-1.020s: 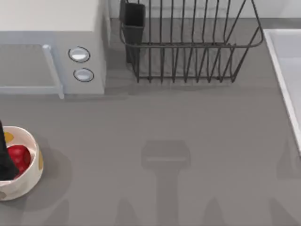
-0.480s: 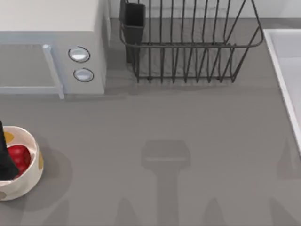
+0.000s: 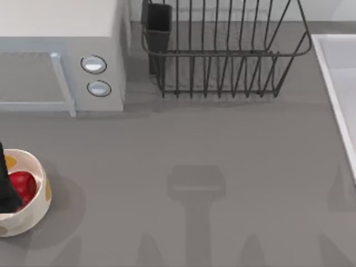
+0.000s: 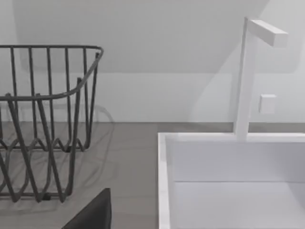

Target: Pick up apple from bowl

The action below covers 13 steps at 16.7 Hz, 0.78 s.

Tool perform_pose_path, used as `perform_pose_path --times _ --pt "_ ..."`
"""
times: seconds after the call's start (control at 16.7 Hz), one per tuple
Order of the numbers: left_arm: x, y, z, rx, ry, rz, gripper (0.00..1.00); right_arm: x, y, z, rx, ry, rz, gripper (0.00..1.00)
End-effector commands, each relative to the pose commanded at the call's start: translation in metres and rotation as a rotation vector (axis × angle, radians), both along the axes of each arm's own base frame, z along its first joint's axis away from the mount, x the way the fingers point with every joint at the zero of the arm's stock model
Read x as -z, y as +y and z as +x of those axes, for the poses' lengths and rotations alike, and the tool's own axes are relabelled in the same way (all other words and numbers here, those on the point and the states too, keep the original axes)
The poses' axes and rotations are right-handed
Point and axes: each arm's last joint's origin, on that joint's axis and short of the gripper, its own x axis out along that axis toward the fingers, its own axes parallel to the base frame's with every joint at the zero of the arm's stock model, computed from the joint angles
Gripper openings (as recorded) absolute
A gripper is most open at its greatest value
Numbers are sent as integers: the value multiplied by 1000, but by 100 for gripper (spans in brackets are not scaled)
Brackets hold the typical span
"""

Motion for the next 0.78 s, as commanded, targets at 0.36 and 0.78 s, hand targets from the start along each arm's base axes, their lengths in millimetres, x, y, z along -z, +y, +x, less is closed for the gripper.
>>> perform_pose_path --times 0.36,0.78 --pt "0 0 0 0 0 0 100 0 0 0 0 0 0 100" --pt "-27 -1 7 7 217 -4 100 0 0 0 0 0 0 100"
